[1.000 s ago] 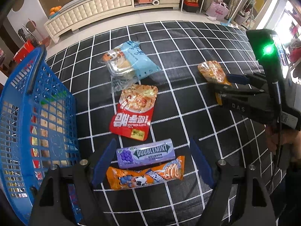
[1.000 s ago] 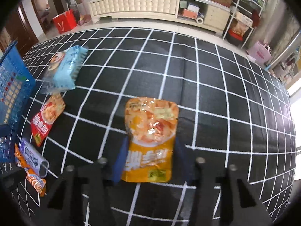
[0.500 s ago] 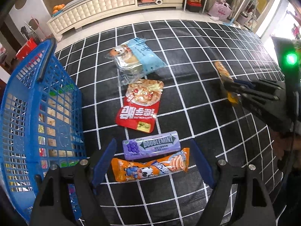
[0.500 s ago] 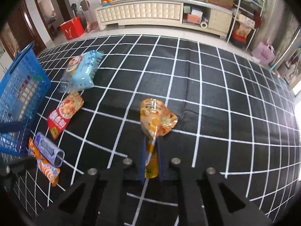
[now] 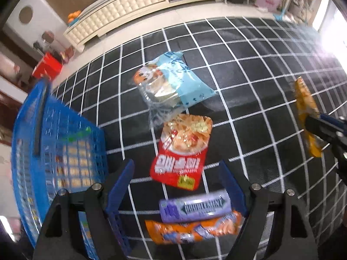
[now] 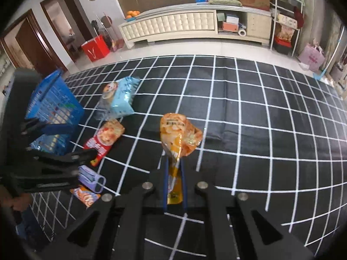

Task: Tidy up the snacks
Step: 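Grasp the red noodle-style bag with the left gripper while the right gripper holds the orange bag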

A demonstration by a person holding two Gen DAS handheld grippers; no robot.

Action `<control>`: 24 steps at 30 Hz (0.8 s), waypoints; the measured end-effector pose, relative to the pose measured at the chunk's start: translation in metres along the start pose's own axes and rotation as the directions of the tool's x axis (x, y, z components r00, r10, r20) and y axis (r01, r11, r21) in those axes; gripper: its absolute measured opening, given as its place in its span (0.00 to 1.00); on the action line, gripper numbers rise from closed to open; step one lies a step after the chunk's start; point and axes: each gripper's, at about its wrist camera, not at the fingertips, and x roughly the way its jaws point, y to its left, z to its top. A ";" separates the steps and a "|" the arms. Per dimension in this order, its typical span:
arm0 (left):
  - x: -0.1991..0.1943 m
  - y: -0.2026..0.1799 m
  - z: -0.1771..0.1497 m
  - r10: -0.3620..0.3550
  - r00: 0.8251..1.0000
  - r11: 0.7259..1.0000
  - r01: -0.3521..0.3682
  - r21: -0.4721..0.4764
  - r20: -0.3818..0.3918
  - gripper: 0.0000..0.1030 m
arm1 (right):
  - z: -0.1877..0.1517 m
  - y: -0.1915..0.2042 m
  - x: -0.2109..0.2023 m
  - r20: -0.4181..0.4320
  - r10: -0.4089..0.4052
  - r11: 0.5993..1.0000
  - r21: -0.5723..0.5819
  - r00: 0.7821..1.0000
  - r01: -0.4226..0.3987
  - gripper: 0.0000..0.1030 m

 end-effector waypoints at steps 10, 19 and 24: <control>0.039 0.006 0.019 0.008 0.998 0.999 -0.010 -0.032 -0.058 0.77 | -0.005 -0.005 0.008 0.005 0.093 0.994 0.052 0.996 -0.093 0.13; 0.041 0.026 0.005 -0.173 0.983 0.978 0.165 -0.124 -0.054 0.46 | -0.004 -0.004 0.016 -0.011 0.119 0.990 0.073 0.993 -0.118 0.13; 0.026 0.010 -0.001 -0.140 0.990 0.989 0.138 -0.058 -0.032 0.19 | 0.001 0.002 0.020 -0.024 0.095 0.992 0.086 0.995 -0.093 0.13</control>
